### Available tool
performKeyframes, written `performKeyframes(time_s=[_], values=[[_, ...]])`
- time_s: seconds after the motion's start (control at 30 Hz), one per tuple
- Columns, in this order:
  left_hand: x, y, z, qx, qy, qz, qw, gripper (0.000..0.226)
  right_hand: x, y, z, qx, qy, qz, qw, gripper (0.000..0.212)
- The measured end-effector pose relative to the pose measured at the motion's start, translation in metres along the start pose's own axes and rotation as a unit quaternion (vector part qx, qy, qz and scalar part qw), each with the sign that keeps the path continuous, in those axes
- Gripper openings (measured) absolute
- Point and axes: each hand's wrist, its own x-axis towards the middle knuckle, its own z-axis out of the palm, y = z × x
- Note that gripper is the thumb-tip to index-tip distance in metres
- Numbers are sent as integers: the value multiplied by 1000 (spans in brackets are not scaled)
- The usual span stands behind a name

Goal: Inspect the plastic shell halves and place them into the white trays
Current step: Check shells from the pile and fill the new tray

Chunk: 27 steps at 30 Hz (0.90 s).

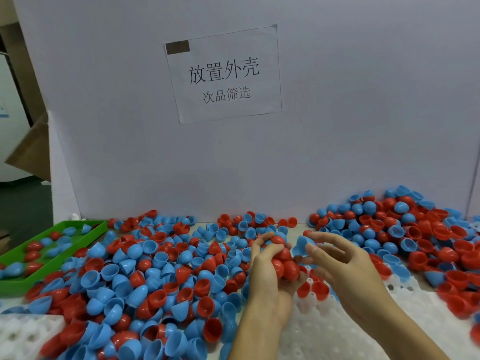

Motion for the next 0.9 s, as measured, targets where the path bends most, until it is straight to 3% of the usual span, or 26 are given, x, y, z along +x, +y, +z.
performKeyframes(time_s=[0.1, 0.33, 0.37, 0.47, 0.53, 0.6, 0.77, 0.9], values=[[1, -1, 0, -4, 7, 0, 1000, 29, 0, -2, 0, 10, -21, 14, 1000, 34], [-3, 0, 1, 9, 14, -1, 1000, 29, -7, -17, -9, 61, -117, 5, 991, 31], [-3, 0, 1, 11, 14, -4, 1000, 30, -8, -20, -8, 63, -118, -5, 991, 36], [-2, -1, 1, 9, 17, -10, 1000, 29, -10, -24, -2, 65, -126, -36, 989, 81], [-2, -2, 0, 4, 20, -14, 1000, 29, -12, -28, 1, 43, -118, -51, 991, 91], [-1, -1, 0, -2, 17, -16, 1000, 29, -13, -30, 0, 35, -98, -50, 993, 85], [-2, 0, 0, -31, 10, -23, 999, 30, -10, -24, -3, -58, -10, -40, 997, 45], [-4, 0, 2, -30, -1, -20, 999, 32, -11, -17, 3, -145, -30, -61, 987, 32]])
